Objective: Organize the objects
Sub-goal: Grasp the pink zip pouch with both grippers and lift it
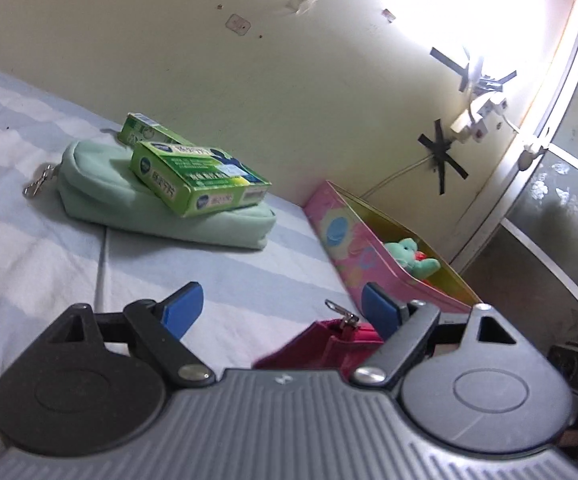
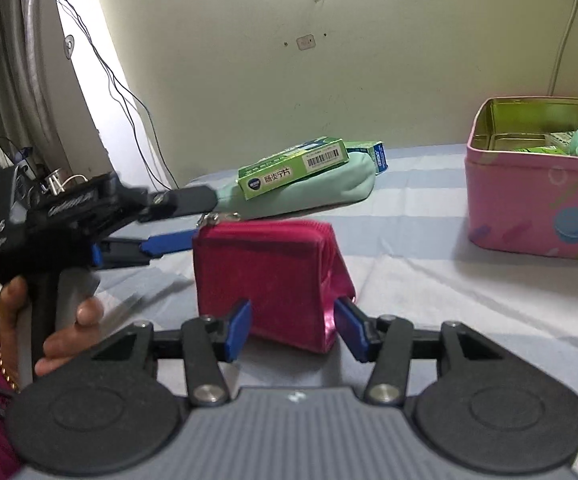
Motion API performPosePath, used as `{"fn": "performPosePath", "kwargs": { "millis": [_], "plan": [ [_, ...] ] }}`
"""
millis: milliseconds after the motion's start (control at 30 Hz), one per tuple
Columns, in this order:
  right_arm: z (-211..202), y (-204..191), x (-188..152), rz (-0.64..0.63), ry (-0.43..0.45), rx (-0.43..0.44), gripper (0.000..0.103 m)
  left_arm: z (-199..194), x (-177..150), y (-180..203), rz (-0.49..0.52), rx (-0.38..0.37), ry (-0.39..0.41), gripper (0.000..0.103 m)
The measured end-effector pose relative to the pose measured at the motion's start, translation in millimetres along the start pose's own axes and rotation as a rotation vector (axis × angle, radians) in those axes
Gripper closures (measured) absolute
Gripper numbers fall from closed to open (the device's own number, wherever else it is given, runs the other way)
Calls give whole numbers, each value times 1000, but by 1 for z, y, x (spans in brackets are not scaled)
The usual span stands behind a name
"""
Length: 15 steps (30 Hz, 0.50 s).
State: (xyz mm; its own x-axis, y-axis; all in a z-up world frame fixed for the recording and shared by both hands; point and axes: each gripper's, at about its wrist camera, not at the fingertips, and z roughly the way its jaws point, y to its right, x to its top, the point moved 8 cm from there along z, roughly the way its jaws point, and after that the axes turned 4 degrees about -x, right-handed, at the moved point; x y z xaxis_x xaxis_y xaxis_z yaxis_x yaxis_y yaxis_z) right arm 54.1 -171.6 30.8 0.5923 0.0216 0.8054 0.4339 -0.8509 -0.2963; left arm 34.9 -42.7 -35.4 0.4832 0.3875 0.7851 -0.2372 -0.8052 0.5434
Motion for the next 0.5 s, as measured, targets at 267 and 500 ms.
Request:
{"fn": "performPosePath", "kwargs": {
  "millis": [267, 500],
  "plan": [
    [-14, 5, -12, -15, 7, -19, 26, -24, -23, 12, -31, -11, -23, 16],
    [-5, 3, -3, -89, -5, -50, 16, -11, -27, 32, 87, 6, -61, 15]
  ]
}}
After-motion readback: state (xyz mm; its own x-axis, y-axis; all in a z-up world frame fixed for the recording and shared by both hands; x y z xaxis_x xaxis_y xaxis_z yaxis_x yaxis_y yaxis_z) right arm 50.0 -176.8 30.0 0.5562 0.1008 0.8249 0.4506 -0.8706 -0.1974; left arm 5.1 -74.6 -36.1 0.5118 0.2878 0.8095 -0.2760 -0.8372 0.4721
